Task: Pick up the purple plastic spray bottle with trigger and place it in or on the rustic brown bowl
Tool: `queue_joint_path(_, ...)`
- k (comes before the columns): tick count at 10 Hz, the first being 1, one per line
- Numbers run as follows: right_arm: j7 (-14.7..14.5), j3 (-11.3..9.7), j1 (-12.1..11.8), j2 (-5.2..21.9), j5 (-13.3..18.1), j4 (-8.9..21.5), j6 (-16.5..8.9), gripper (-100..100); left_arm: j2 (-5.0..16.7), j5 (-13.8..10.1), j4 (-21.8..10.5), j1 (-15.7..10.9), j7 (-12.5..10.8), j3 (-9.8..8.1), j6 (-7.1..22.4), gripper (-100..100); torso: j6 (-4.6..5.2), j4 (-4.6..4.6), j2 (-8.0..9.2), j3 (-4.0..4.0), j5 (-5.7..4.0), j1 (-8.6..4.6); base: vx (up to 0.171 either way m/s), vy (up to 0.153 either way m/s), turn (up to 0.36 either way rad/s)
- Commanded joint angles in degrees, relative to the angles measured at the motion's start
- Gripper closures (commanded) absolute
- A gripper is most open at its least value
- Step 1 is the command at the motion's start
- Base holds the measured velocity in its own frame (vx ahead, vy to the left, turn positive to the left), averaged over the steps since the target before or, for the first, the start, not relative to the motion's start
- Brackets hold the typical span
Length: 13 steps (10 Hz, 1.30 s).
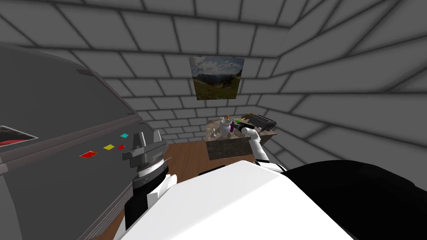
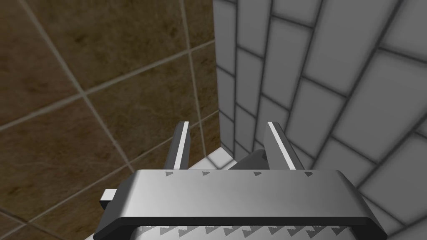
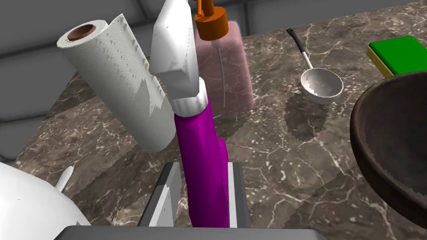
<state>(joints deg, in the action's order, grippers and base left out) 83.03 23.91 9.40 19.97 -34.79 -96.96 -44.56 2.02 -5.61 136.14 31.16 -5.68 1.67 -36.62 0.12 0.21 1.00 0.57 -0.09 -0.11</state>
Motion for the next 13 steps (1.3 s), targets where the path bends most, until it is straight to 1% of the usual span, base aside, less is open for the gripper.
queue_joint_path(1, 1.14, 0.47, -0.14, -0.60, -1.01, -1.59, -0.49, 100, 0.00, 0.00, 0.00, 0.00, 0.00, 0.00, 0.00, 0, 0.00, 0.00, 0.00, 0.00, 0.00, 0.00, -0.171, -0.027, -0.037)
queue_joint_path(2, 2.76, 1.15, 0.28, -1.38, -2.65, -3.45, -1.15, 100, 0.00, 0.00, 0.00, 0.00, 0.00, 0.00, 0.00, 0, 0.00, 0.01, -0.08, -0.02, -0.01, -0.03, -0.145, -0.062, -0.071)
queue_joint_path(4, 4.25, 1.81, 0.64, -1.91, -4.10, -5.21, -1.90, 100, 0.00, 0.00, 0.00, 0.01, 0.00, 0.00, 0.00, 0, 0.01, 0.01, -0.14, -0.05, -0.06, -0.17, -0.143, -0.054, -0.058)
queue_joint_path(5, 5.55, 2.44, 0.89, -2.23, -5.32, -6.84, -2.70, 100, 0.00, 0.00, 0.00, 0.01, 0.00, 0.00, 0.00, 0, 0.01, 0.02, -0.20, -0.08, -0.07, -0.18, -0.145, -0.078, -0.070)
queue_joint_path(6, 6.12, 2.71, 0.98, -2.32, -5.84, -7.60, -3.12, 100, 0.00, 0.00, 0.00, 0.01, 0.00, 0.00, 0.00, 0, 0.03, 0.04, -0.17, -0.05, -0.09, -0.29, -0.121, -0.080, -0.048)
queue_joint_path(7, 7.09, 3.16, 1.09, -2.35, -6.68, -8.99, -4.02, 100, 0.01, 0.00, 0.00, 0.01, 0.00, 0.00, 0.00, 0, 0.03, 0.03, -0.22, -0.08, -0.12, -0.32, -0.098, -0.063, -0.041)
queue_joint_path(9, 8.06, 3.53, 1.12, -2.05, -7.46, -10.62, -5.43, 100, 0.00, 0.00, 0.00, 0.01, 0.00, 0.00, 0.00, 0, -0.04, 0.00, -0.39, -0.17, -0.11, -0.19, -0.067, -0.041, -0.002)
queue_joint_path(10, 8.53, 3.68, 1.07, -1.35, -7.74, -11.71, -6.85, 100, 0.00, 0.00, 0.00, 0.01, 0.00, 0.00, 0.00, 0, -0.07, -0.02, -0.50, -0.23, -0.09, -0.14, -0.022, -0.039, 0.047)
queue_joint_path(11, 8.65, 3.69, 0.96, -0.34, -7.61, -12.13, -7.93, 100, 0.00, 0.00, 0.00, 0.01, 0.00, 0.00, 0.00, 0, -0.09, -0.05, -0.64, -0.31, -0.08, -0.12, 0.030, -0.050, 0.058)
queue_joint_path(12, 8.74, 3.65, 0.78, 1.28, -7.26, -12.40, -9.22, 100, 0.00, 0.00, 0.00, 0.02, 0.00, 0.00, 0.00, 0, -0.09, -0.11, -0.85, -0.43, -0.09, -0.16, 0.083, -0.074, 0.049)
queue_joint_path(13, 8.79, 3.60, 0.68, 2.32, -7.01, -12.50, -9.94, 100, 0.01, 0.00, 0.00, 0.03, 0.00, 0.00, 0.00, 0, -0.08, -0.16, -1.08, -0.57, -0.10, -0.28, 0.117, -0.092, 0.033)
